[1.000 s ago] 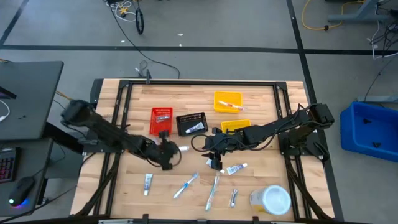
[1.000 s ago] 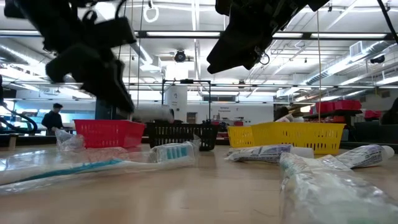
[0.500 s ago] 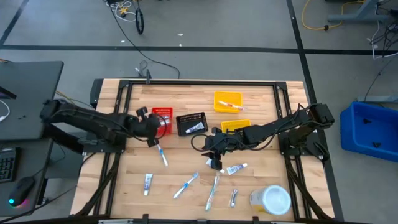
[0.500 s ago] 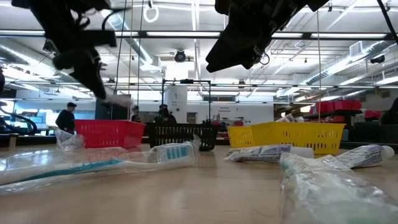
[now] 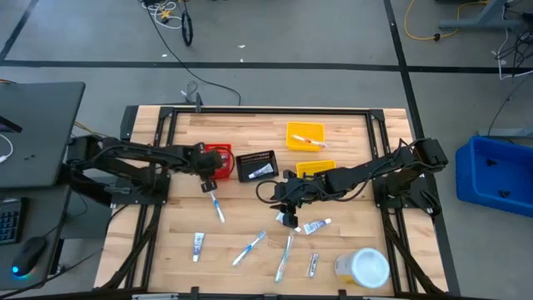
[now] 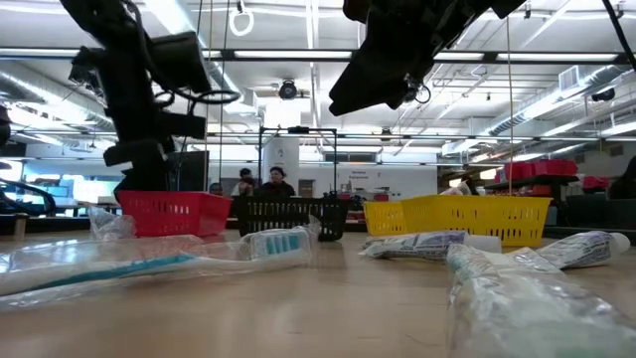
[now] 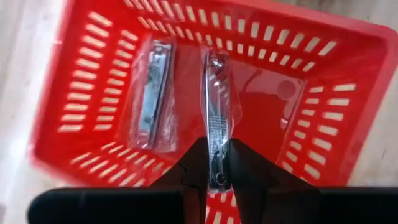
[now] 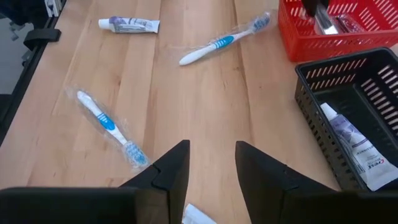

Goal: Pick & Place Travel size toiletries
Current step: Put the silver nail cutter into the red bin, then put the white toothpaste into the black bin

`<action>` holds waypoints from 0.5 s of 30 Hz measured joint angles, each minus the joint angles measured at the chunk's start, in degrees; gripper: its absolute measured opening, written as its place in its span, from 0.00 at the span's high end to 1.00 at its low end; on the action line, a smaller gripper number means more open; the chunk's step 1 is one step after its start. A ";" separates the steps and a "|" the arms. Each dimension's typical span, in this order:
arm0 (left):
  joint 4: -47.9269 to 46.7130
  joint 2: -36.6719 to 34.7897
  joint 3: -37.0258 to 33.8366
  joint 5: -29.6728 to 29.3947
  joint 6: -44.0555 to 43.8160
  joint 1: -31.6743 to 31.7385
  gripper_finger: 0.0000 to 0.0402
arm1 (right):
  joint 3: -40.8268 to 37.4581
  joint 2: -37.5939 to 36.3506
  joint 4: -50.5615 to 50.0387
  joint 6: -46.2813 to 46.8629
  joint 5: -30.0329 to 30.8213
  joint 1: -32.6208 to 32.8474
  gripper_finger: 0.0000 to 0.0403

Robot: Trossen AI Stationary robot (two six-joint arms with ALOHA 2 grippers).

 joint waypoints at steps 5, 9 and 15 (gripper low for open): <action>1.86 3.58 0.07 2.27 1.84 2.50 0.85 | 0.00 0.00 -0.02 -0.02 0.00 0.00 0.65; 1.67 4.00 0.02 2.34 1.91 2.98 0.79 | 0.00 0.00 0.00 -0.02 0.00 0.00 0.66; 1.66 3.89 0.04 2.25 1.99 2.97 0.71 | 0.00 0.00 0.02 -0.02 0.00 0.00 0.66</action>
